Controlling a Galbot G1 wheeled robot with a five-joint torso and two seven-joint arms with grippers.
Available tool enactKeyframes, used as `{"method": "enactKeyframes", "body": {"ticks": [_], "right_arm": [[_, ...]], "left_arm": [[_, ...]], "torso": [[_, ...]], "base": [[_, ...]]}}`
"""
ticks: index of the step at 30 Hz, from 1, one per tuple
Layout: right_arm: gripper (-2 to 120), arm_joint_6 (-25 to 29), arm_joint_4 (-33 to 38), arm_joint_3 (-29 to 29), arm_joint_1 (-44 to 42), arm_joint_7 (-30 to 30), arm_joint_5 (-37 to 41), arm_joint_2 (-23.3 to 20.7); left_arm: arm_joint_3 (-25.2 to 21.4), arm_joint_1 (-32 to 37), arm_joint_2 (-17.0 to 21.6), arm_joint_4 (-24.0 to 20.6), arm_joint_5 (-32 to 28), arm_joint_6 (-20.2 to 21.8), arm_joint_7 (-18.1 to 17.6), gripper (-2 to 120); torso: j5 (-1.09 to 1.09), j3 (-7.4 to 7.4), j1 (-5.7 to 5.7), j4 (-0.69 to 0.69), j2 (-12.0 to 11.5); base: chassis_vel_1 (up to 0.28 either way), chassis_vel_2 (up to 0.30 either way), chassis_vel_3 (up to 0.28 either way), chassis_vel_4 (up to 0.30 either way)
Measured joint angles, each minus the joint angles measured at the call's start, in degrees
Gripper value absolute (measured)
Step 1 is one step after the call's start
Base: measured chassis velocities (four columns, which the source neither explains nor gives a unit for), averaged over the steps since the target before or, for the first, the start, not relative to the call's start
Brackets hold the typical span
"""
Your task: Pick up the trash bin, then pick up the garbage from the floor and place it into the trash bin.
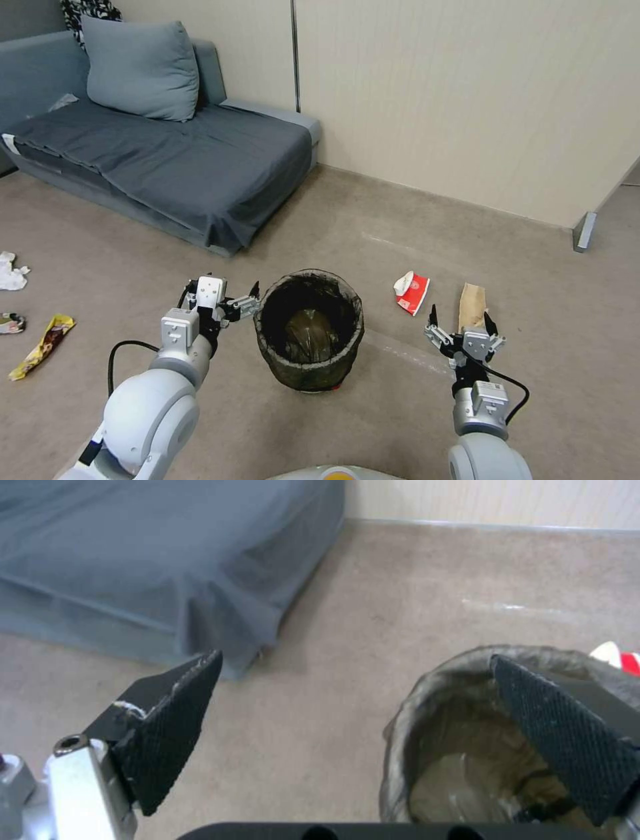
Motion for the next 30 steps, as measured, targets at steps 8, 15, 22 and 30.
{"method": "enactKeyframes", "body": {"ticks": [8,15,22,30], "right_arm": [[100,-0.4,-0.1,0.4,-0.3,0.5,0.2,0.0],[100,-0.2,-0.3,0.5,-0.2,0.7,0.3,0.0],[100,-0.1,-1.4,0.3,0.3,0.9,0.4,0.0],[100,-0.1,-1.6,0.3,0.6,1.0,0.4,0.0]], "left_arm": [[1.7,-6.7,2.6,2.3,-7.4,2.4,0.9,100],[4.1,-15.9,6.4,6.0,-18.7,5.9,2.9,100],[4.9,-18.9,7.6,7.3,-22.5,7.1,3.6,100],[12.8,-20.4,8.3,13.5,-26.3,7.1,0.9,100]], "torso": [[0.0,0.0,0.0,-0.02,0.0],[0.0,0.0,0.0,-0.05,0.0],[-0.01,0.0,0.0,-0.02,0.0],[-0.04,0.0,0.01,-0.04,0.0]], "base": [[0.0,0.0,0.0,0.0],[0.0,0.0,0.0,0.0],[0.0,0.0,0.0,0.0],[0.0,0.0,0.0,0.0]]}}
